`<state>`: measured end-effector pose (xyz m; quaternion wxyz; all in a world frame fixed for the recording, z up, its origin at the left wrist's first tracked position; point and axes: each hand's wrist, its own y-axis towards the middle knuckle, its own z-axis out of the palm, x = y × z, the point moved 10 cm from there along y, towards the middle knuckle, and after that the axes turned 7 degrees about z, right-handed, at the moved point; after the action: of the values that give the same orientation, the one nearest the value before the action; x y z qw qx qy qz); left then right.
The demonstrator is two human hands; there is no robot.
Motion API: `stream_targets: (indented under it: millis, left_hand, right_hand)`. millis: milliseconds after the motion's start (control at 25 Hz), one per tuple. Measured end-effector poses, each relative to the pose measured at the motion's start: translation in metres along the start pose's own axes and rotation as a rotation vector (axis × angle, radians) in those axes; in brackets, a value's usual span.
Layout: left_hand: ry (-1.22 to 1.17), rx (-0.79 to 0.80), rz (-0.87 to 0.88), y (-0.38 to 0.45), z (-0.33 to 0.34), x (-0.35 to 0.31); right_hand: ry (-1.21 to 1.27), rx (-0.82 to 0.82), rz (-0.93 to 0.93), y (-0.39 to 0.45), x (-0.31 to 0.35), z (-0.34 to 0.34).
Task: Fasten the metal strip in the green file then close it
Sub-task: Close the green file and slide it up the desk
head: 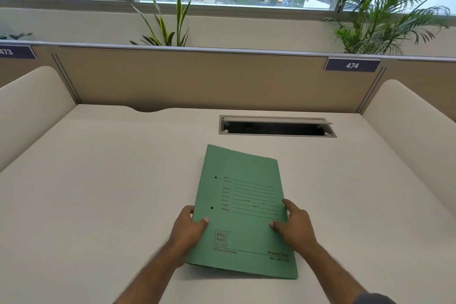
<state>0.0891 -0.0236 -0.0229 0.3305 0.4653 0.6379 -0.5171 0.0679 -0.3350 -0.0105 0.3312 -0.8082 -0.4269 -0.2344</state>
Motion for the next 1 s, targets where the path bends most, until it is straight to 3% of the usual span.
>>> stream_targets:
  millis: [280, 480, 680, 800, 1000]
  left_hand:
    - [-0.373, 0.004, 0.040, 0.019, -0.023, -0.021]
    - [-0.463, -0.027, 0.089, 0.043, -0.063, -0.049]
    - [-0.510, 0.021, 0.064, 0.069, -0.093, -0.068]
    - [-0.773, 0.109, 0.079, 0.078, -0.103, -0.075]
    - [-1.063, -0.003, 0.122, 0.087, -0.121, -0.041]
  right_hand:
    - [0.357, 0.023, 0.052, -0.004, 0.011, 0.005]
    - [0.703, 0.322, 0.108, -0.008, 0.036, 0.036]
    - [0.769, 0.354, 0.062, -0.001, 0.079, 0.048]
    - [0.776, 0.345, 0.074, 0.010, 0.107, 0.064]
    - [0.670, 0.366, 0.149, 0.027, 0.137, 0.104]
